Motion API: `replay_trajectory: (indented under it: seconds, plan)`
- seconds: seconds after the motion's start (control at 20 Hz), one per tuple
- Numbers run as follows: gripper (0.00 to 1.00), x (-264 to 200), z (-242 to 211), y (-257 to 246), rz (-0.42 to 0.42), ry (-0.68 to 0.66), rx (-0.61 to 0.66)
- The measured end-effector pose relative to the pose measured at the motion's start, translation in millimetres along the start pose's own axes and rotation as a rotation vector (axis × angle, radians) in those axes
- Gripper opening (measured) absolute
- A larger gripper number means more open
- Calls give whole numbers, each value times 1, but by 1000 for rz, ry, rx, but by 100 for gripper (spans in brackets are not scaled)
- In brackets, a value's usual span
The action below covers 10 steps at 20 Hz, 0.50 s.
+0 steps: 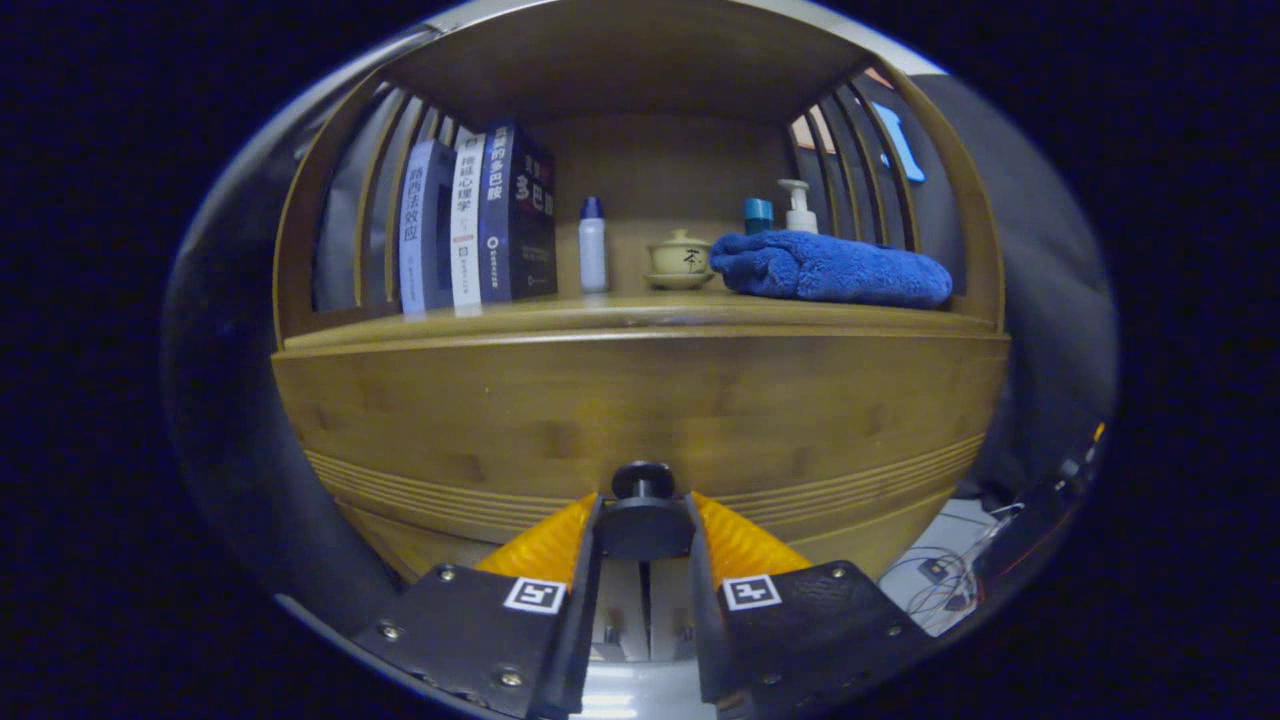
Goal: Pull open the drawer, take out the items inside it, and place them on the countertop above the cabinet.
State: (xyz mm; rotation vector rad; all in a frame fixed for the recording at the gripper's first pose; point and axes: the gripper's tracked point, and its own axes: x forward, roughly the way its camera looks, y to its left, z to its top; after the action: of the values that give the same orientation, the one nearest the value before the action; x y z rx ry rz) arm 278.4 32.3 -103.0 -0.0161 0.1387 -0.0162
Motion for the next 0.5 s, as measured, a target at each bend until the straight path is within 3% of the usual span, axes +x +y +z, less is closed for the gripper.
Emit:
replay_trajectory:
  seconds: [0.15,0.3,0.5]
  plan:
    - [37,4,0,2,4,-1,19]
    - [30,-8,-2,-2,-45,24,-23]
    - [30,-31,-8,2,-49,19,14]
